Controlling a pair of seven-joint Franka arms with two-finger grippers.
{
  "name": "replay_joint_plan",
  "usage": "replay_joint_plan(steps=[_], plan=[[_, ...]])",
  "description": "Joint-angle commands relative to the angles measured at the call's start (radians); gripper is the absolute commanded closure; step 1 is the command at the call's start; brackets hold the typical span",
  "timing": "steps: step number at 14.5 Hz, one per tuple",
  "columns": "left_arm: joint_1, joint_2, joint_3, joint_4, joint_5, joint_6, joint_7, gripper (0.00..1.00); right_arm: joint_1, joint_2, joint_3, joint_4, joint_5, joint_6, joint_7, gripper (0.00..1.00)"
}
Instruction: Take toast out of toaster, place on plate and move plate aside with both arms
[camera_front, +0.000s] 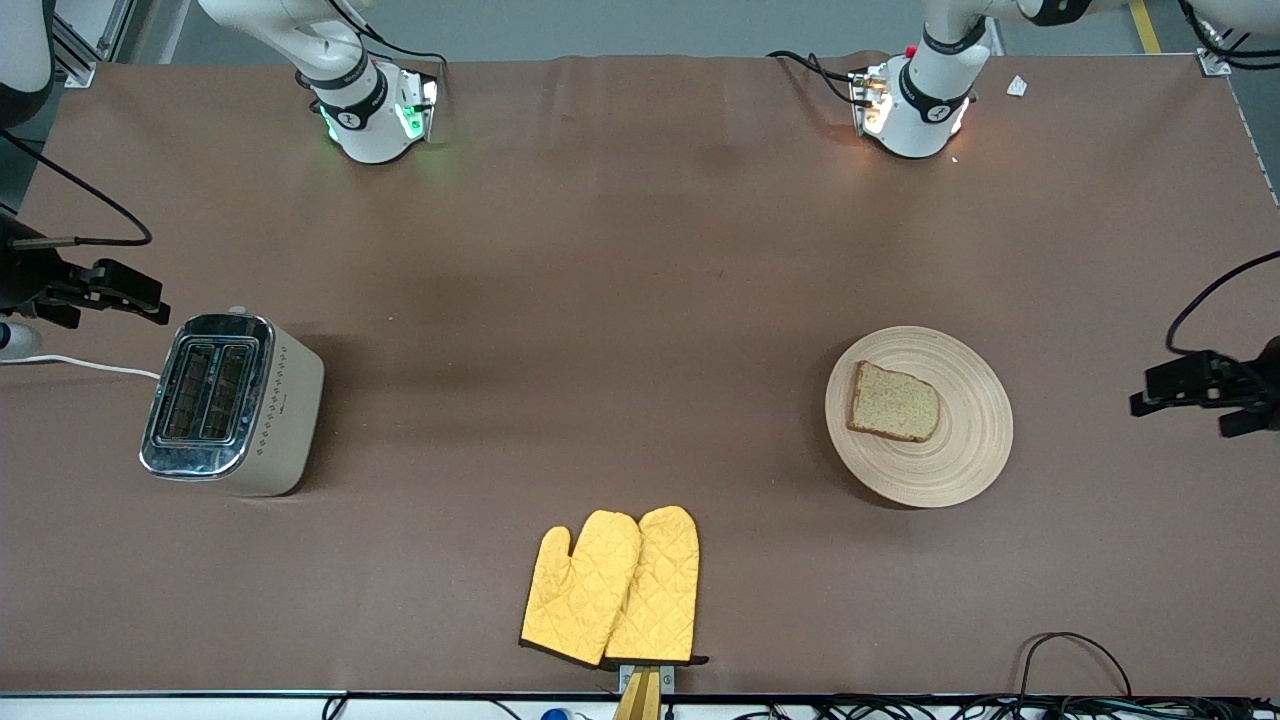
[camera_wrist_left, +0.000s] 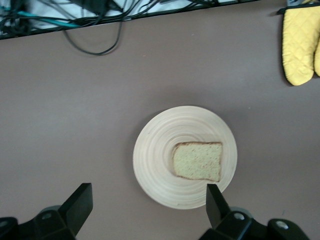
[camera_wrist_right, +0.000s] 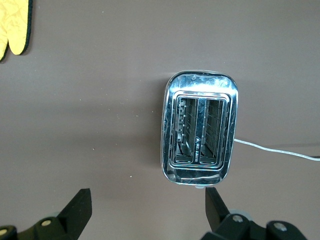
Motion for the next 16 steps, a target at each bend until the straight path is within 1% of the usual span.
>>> replay_joint_plan(steps=[1, 3, 5, 8, 9, 10, 14, 16], plan=[[-0.029, -0.07, -0.003, -0.079, 0.04, 0.005, -0.038, 0.0, -0.001, -0.029, -0.001, -0.02, -0.005, -0.009, 0.018, 0.0], [-0.035, -0.074, -0.004, -0.092, 0.041, 0.016, -0.042, 0.0, -0.005, -0.029, -0.002, -0.02, -0.004, -0.007, 0.018, 0.0], [-0.057, -0.1, -0.004, -0.137, 0.07, 0.052, -0.045, 0.0, -0.005, -0.023, -0.004, -0.018, -0.004, 0.005, 0.018, 0.0], [-0.11, -0.2, -0.004, -0.299, 0.124, 0.154, -0.049, 0.0, -0.005, -0.023, -0.002, -0.02, -0.004, 0.004, 0.018, 0.0], [-0.111, -0.234, -0.005, -0.353, 0.135, 0.183, -0.047, 0.0, -0.005, -0.024, -0.002, -0.02, -0.004, 0.001, 0.018, 0.0], [-0.111, -0.249, -0.008, -0.384, 0.139, 0.204, -0.039, 0.0, -0.005, -0.026, -0.002, -0.02, -0.002, -0.006, 0.018, 0.0], [-0.118, -0.275, -0.01, -0.393, 0.172, 0.197, -0.047, 0.0, -0.005, -0.025, -0.004, -0.017, -0.004, 0.005, 0.018, 0.0], [-0.112, -0.294, -0.026, -0.393, 0.175, 0.18, -0.106, 0.0, -0.005, -0.023, -0.004, -0.015, -0.004, 0.001, 0.018, 0.0]])
